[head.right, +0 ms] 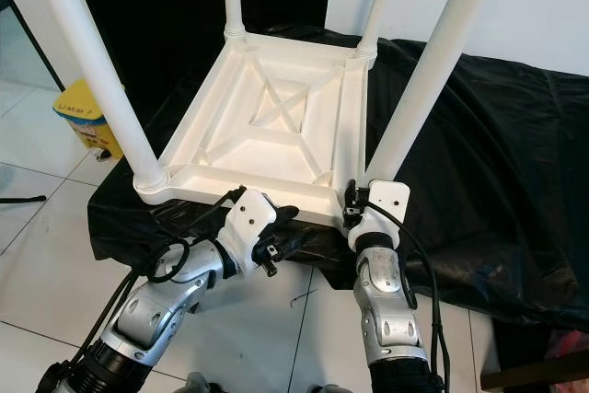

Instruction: Building children table

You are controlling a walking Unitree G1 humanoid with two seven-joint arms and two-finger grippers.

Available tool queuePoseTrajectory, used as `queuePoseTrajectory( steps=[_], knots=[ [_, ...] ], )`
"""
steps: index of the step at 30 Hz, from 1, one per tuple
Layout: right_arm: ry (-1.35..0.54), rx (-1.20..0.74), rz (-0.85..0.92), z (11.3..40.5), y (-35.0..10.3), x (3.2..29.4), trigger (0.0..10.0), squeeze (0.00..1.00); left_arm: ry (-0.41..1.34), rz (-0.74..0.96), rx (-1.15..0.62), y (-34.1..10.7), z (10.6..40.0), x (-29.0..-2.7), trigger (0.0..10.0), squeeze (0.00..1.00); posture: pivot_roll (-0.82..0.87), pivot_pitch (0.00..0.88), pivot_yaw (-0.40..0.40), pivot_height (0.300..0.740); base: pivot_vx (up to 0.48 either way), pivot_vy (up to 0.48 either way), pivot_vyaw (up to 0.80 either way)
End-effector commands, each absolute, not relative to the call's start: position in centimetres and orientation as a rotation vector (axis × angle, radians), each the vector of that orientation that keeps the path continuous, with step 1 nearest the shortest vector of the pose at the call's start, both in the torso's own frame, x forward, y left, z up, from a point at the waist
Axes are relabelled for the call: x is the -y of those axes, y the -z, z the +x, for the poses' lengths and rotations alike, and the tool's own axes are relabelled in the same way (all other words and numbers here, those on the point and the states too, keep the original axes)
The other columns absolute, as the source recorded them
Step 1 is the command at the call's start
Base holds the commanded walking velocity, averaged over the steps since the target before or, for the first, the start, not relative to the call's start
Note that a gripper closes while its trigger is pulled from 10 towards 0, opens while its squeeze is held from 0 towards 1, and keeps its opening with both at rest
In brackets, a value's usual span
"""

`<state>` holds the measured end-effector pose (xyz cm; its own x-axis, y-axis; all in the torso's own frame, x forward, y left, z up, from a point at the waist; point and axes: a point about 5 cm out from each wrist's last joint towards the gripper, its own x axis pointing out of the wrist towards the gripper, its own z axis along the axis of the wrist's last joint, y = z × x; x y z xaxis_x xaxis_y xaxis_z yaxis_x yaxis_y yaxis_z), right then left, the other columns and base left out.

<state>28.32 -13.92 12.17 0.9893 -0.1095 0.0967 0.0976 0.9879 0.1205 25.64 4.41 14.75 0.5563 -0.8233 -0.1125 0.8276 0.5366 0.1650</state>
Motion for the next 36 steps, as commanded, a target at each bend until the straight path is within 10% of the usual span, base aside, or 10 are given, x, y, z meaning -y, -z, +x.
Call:
queuePoseTrajectory(
  steps=[1, 3, 4, 19, 21, 22, 34, 35, 36],
  knots=[
    [0.11, 0.062, 0.124, 28.1, -11.4, 14.0, 10.0, 0.18, 1.043, 0.214, -0.027, -14.8, 25.3, -4.0, 10.0, 0.0, -0.01, 0.099, -0.072, 0.74, 0.0, 0.0, 0.0],
    [0.105, 0.067, 0.123, 28.1, -11.5, 14.0, 10.0, 0.18, 1.043, 0.214, -0.027, -14.8, 25.3, -4.0, 10.0, 0.0, -0.01, 0.099, -0.072, 0.74, 0.0, 0.0, 0.0],
    [0.091, 0.077, 0.127, 28.1, -11.7, 14.2, 10.0, 1.0, 1.043, 0.216, -0.025, -14.8, 25.3, -4.0, 10.0, 0.0, -0.01, 0.091, -0.074, 0.74, 0.0, 0.0, 0.0],
    [-0.16, 0.129, 0.042, 27.3, -12.4, 16.8, 10.0, 1.0, 1.047, 0.228, -0.013, -14.9, 25.4, -4.0, 10.0, 0.0, -0.01, 0.071, -0.067, 0.74, 0.0, 0.0, 0.0],
    [-0.196, 0.123, 0.026, 27.4, -12.4, 17.3, 10.0, 0.88, 1.048, 0.228, -0.013, -14.9, 25.4, -4.0, 10.0, 0.0, -0.01, 0.067, -0.067, 0.74, 0.0, 0.0, 0.0],
    [-0.262, 0.113, -0.001, 27.7, -12.4, 17.8, 10.0, 0.0, 1.05, 0.227, -0.012, -15.0, 25.5, -4.0, 10.0, 0.0, -0.01, 0.063, -0.067, 0.74, 0.0, 0.0, 0.0],
    [-0.535, 0.02, -0.158, 30.0, -11.8, 18.6, 10.0, 0.0, 1.051, 0.228, 0.008, -15.3, 25.8, -3.6, 10.0, 0.0, 0.0, 0.04, -0.078, 0.74, 0.0, 0.0, 0.0],
    [-0.534, 0.012, -0.162, 30.1, -11.7, 18.8, 0.0, 0.0, 1.044, 0.229, 0.009, -15.3, 25.8, -3.7, 10.0, 0.0, 0.01, 0.038, -0.085, 0.74, 0.0, 0.0, 0.0],
    [-0.534, 0.003, -0.16, 30.1, -11.5, 18.9, 0.0, 0.0, 1.038, 0.227, 0.009, -15.3, 25.9, -3.8, 10.0, 0.0, 0.01, 0.038, -0.087, 0.74, 0.0, 0.0, 0.0]
  ],
)
